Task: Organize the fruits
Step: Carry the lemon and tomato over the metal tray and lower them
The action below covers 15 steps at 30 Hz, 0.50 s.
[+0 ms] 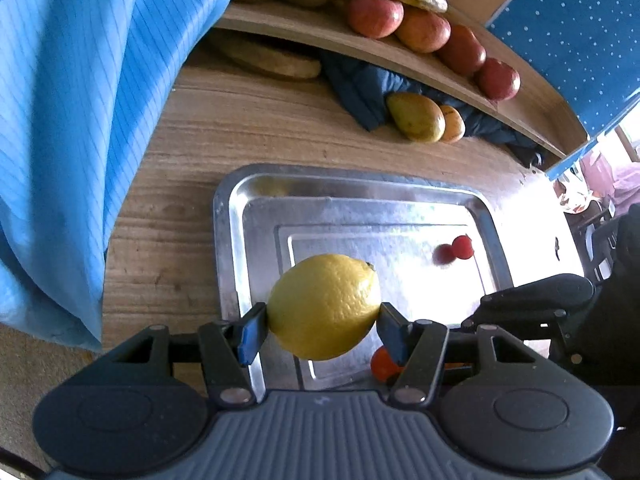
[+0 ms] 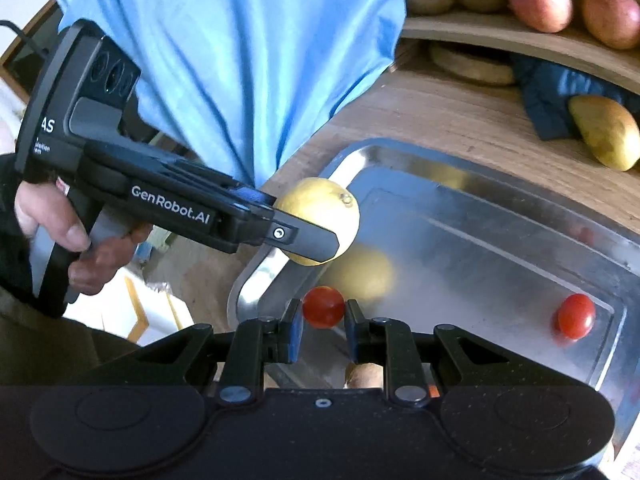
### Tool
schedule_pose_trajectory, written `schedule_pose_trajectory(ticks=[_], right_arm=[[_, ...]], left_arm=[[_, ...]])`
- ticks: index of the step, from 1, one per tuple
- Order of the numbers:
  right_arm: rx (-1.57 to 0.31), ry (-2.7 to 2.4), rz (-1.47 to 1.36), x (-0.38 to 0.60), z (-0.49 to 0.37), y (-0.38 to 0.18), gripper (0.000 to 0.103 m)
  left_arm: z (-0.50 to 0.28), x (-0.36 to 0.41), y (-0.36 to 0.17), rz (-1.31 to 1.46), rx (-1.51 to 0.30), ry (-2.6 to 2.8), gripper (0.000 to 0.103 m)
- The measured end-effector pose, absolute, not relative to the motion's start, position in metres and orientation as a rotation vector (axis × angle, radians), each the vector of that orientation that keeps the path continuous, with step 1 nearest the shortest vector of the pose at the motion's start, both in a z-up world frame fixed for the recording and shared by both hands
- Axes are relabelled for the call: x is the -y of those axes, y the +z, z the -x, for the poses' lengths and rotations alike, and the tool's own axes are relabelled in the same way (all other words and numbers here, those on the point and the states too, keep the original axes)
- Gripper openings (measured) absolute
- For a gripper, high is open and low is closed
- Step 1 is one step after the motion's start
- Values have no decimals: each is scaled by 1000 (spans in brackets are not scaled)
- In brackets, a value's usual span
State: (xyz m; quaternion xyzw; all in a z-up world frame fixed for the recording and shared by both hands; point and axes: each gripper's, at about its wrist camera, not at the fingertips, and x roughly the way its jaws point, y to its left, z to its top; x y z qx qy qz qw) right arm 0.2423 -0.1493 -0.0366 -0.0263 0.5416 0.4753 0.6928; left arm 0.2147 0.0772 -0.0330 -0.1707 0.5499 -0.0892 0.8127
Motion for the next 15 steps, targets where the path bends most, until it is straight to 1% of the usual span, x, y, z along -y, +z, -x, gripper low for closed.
schedule_pose_trajectory(ticks=[15], right_arm=[[-1232,1144,174,139,-236,-43,24]], left_arm=[[-210,-73,-37,319,-1220,-226,63]])
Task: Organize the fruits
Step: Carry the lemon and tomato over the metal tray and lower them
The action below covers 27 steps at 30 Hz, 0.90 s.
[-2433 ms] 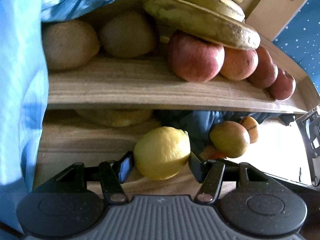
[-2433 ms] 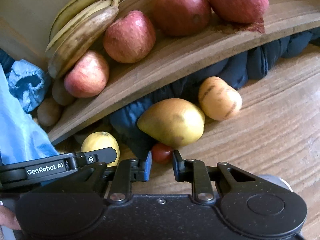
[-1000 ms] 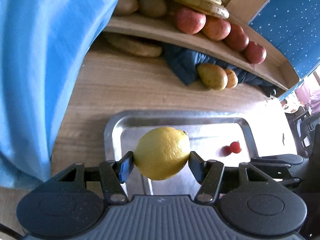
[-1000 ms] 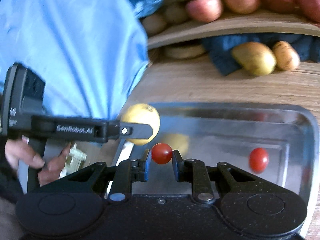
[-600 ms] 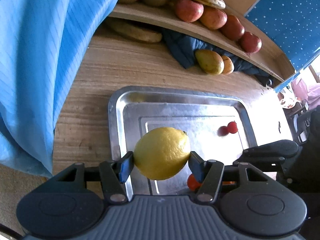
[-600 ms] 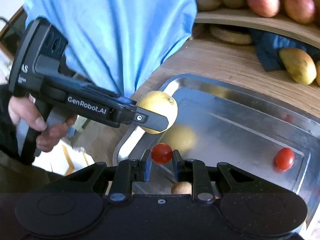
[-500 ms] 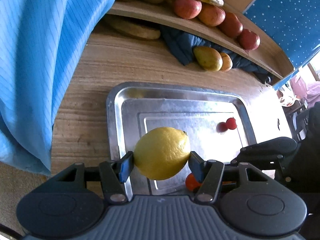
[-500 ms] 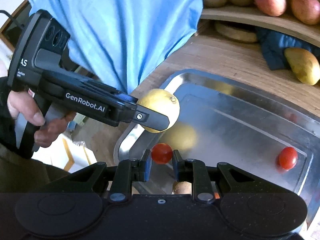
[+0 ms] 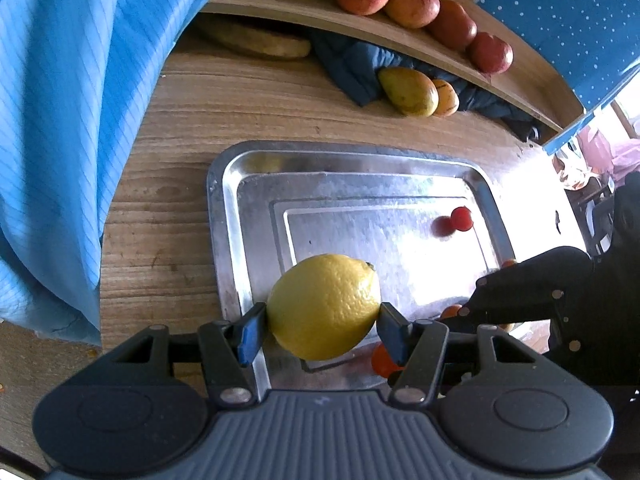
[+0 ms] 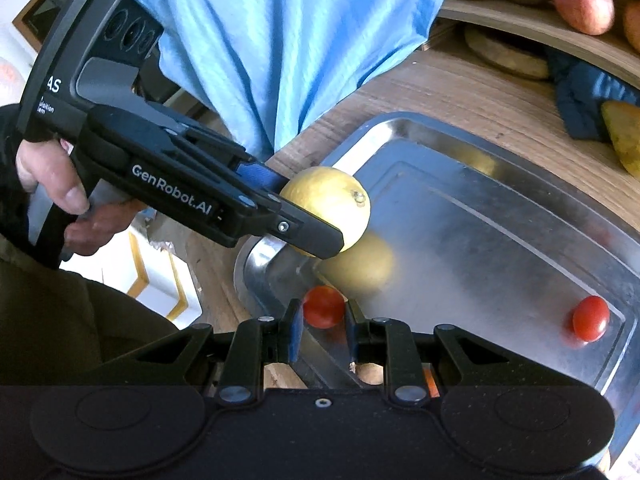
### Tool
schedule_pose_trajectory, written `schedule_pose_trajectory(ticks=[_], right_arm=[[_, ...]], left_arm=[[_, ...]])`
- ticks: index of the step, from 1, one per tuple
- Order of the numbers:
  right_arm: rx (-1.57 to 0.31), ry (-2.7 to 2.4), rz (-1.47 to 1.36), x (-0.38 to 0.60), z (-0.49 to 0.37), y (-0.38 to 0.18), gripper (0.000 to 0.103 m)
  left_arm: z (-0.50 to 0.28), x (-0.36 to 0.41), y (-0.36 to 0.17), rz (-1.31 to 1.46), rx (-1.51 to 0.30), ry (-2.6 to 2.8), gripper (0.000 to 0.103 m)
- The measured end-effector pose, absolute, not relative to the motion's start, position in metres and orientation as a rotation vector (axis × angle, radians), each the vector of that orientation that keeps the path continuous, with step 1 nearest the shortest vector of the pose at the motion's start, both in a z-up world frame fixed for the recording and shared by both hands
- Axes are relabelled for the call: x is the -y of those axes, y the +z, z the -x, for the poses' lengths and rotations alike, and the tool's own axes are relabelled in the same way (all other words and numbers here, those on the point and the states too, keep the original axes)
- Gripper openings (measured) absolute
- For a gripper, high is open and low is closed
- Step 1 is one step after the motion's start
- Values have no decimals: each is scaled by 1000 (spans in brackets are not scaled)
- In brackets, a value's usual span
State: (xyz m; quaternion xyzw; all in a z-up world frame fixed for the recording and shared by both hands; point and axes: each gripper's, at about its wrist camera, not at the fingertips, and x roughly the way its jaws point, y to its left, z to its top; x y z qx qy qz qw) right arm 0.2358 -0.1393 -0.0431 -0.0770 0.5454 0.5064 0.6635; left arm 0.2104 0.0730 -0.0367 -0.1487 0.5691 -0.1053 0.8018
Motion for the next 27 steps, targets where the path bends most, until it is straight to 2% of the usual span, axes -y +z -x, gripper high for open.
schedule_pose_trajectory(ticks=[23,27], right_arm=[[-1242,1170,226,134,-232,-47,24],[-1241,1172,223,135,-232,-47,28]], left_arm=[[-205,-59,-35,207,-1276,-247,64],[-206,-59,-36,199,-1283,-256,64]])
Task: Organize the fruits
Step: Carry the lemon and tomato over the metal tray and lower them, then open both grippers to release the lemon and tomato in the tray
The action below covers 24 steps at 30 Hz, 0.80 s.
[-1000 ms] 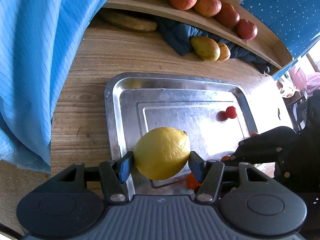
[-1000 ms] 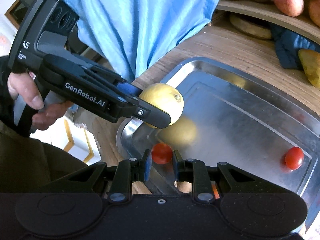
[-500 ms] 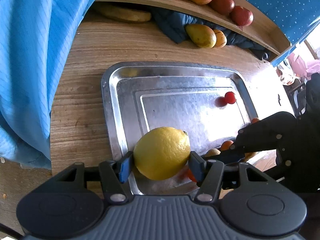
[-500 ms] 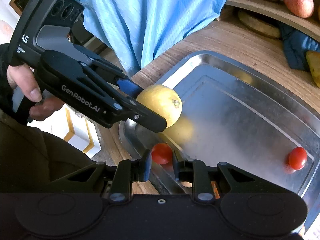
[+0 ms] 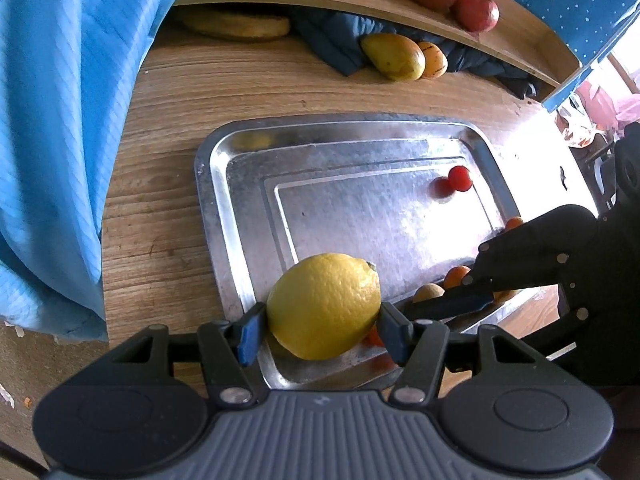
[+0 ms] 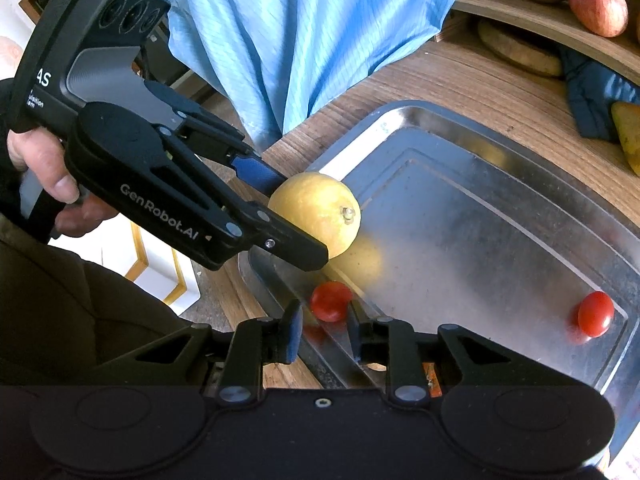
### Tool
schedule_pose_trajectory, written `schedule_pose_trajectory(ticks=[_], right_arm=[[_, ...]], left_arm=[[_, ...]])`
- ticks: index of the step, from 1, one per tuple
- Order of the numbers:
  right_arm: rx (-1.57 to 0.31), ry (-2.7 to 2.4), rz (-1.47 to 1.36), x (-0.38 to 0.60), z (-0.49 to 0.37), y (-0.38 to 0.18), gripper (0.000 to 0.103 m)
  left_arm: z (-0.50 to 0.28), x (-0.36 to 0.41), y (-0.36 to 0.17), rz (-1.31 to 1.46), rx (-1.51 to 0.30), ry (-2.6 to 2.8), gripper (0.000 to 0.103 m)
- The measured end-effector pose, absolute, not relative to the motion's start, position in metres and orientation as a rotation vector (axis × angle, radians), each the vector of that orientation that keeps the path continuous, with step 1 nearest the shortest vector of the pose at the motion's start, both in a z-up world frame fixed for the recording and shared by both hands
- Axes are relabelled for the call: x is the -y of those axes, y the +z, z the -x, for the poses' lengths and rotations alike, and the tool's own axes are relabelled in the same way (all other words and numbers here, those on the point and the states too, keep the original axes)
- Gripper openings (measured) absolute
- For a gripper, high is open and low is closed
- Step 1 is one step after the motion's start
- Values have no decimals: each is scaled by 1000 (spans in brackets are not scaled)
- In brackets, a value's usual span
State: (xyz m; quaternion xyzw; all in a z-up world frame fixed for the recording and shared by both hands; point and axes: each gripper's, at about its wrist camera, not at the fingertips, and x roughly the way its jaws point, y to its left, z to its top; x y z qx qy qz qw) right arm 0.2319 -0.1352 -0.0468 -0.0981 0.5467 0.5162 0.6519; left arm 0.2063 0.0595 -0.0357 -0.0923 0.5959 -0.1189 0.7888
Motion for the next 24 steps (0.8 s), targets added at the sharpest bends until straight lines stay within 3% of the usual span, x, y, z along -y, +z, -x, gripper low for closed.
schedule_pose_trajectory(ticks=[8,11,24], right_arm=[[-1243,1179,201,140,-233,-41,39],[-1228,1176,177,145,-237,-33,50],[-1184,1075,193,185,-241,-9,77]], left_arm=[[-208,-61,-36,190,-1301,-280,64],[-209,-62,-32,184,-1295,-289,69],[-217,-62,-15,78,-1307,-349,88]])
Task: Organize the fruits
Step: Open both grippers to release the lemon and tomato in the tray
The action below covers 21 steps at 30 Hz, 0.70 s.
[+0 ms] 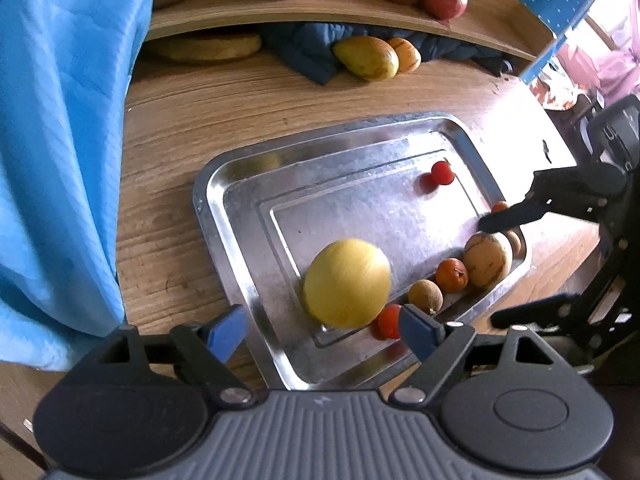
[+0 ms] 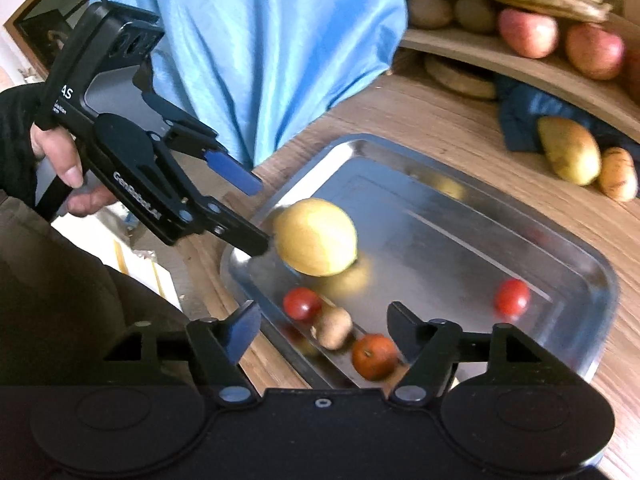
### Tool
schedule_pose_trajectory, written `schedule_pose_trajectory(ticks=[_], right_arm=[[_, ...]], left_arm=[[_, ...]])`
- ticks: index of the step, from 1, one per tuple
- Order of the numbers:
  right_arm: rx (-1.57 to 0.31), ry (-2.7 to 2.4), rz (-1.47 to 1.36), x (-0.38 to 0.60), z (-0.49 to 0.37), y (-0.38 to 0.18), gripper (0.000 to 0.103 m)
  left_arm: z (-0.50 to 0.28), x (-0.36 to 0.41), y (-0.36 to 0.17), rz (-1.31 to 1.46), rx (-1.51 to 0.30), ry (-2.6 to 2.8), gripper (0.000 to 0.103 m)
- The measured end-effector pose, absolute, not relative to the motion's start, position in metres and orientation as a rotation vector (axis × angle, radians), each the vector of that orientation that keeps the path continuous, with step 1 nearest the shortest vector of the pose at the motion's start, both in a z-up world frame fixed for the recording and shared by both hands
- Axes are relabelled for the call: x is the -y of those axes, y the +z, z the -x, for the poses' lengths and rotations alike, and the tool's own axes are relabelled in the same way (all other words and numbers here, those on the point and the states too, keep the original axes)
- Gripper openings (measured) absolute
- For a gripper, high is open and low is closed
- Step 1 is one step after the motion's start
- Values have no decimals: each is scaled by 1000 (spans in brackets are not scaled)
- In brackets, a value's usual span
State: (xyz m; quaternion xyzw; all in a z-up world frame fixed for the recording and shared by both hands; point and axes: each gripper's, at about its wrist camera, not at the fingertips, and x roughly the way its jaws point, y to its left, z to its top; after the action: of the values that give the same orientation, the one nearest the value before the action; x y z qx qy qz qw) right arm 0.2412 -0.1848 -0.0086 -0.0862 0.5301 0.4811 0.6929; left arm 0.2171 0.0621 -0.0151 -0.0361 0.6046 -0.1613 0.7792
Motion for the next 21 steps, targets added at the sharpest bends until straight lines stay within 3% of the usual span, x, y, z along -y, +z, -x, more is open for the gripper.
schedule_pose_trajectory(ticks=[11,21], right_arm=[[-1199,830,229,230,-244,0,98],[-1200,609,254,252,-248,-7,102]], left_arm=[[-235,-61,-7,45,-1293,-348,95],[-264,-41,-9,7,-1273,-340,99]])
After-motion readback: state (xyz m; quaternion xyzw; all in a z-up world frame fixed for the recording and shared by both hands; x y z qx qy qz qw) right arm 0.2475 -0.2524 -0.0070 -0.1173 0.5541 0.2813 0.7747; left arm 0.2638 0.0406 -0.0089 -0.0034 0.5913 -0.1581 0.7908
